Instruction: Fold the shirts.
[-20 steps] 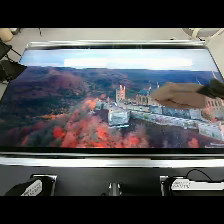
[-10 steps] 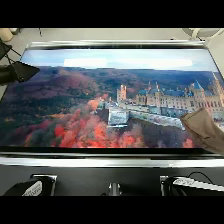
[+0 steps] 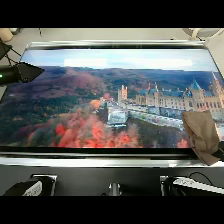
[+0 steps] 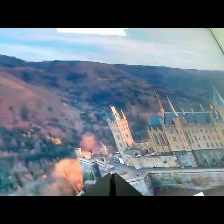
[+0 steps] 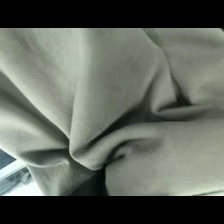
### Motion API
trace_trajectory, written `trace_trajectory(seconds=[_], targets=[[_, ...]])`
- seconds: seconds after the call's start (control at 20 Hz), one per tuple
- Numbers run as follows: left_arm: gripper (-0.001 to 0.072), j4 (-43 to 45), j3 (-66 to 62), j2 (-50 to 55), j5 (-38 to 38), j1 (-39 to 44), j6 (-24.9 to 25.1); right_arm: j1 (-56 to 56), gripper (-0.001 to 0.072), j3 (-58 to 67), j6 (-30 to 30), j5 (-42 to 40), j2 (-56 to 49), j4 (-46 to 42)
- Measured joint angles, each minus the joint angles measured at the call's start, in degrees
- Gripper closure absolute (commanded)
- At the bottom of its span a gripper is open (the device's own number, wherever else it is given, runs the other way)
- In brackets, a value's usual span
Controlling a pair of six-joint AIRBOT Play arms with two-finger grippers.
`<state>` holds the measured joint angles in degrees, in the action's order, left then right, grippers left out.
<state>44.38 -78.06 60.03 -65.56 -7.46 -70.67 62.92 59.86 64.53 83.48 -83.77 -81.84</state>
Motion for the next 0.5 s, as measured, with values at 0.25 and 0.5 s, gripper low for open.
trace_trajectory(seconds=[0.25,0.5], targets=[[0.0684,0.02,0.00,0.00,0.72,0.09,0.00,0.07,0.0686,-3.74,-0.02,-1.46,0.85,2.54],[0.0684,0.02,0.00,0.02,1.07,0.09,0.00,0.07,0.0085,-4.44,-0.63,-3.17,2.75,3.15]])
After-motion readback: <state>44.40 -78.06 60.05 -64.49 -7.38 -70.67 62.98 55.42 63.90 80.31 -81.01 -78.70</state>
